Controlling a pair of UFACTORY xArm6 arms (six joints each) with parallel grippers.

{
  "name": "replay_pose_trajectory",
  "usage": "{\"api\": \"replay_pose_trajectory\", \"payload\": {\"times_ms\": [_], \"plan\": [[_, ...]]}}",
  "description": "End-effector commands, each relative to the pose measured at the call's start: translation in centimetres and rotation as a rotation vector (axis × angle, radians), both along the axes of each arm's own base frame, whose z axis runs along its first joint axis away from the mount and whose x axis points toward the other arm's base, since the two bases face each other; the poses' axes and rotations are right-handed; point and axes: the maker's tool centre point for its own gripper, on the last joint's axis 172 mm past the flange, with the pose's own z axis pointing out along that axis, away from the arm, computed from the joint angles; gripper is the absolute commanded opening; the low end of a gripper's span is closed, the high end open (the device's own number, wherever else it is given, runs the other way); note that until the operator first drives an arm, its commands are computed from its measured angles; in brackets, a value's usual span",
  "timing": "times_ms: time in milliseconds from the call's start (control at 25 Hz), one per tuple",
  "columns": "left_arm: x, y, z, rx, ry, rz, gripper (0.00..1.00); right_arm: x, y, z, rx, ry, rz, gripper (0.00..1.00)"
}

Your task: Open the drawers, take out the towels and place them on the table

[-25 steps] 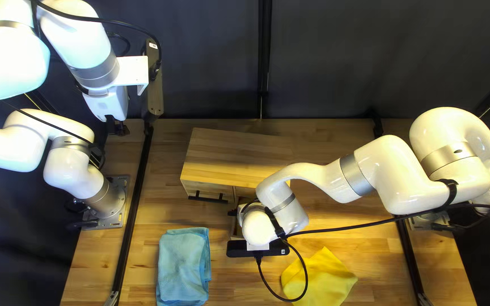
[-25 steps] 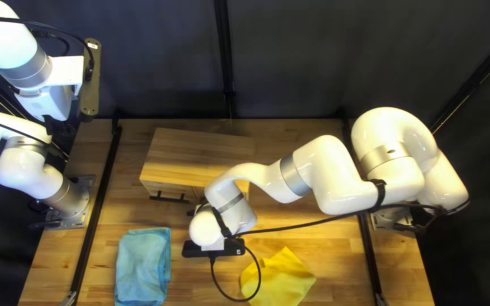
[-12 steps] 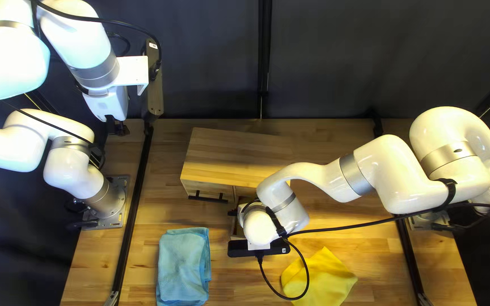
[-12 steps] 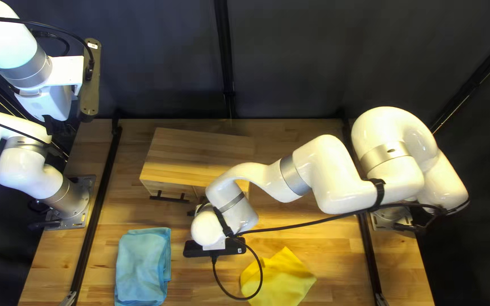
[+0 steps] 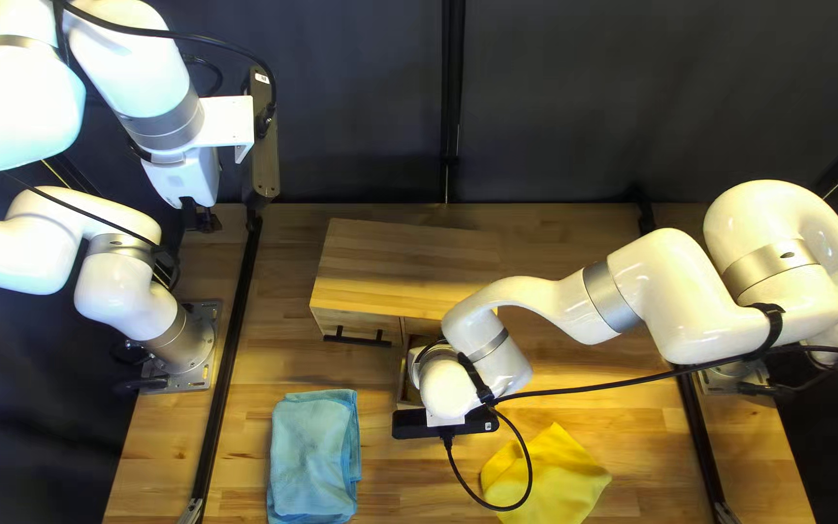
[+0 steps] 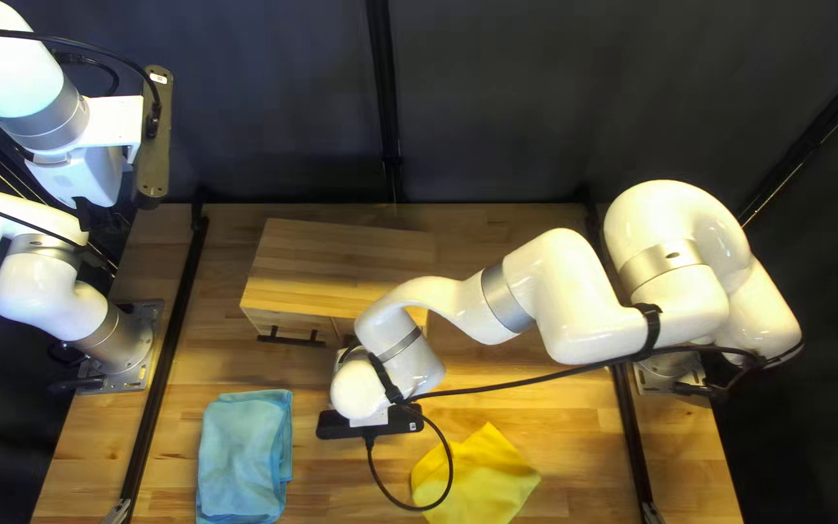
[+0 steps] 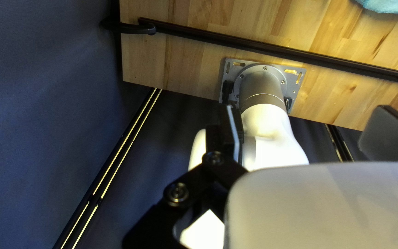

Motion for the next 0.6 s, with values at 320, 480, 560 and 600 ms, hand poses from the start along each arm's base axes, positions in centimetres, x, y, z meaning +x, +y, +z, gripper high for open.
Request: {"api": "replay_pose_trajectory", "payload": {"times_ms": [320,480,560,600], "plan": [[0.0,0.0,0.0,0.0,0.0,0.0,1.0,0.1,2.4,4.8,-0.012,-0.024,0.014,0.0],[0.0,0.0,0.0,0.0,0.0,0.0,1.0,0.3,3.5,6.6,-0.016,-0.035,0.019,0.0],[0.0,0.0,0.0,0.0,0.0,0.0,1.0,0.3,4.0,7.5,-0.015,-0.043,0.02,0.0],[0.0,0.0,0.0,0.0,0.0,0.0,1.0,0.4,4.4,8.0,-0.015,-0.046,0.02,0.0]]}}
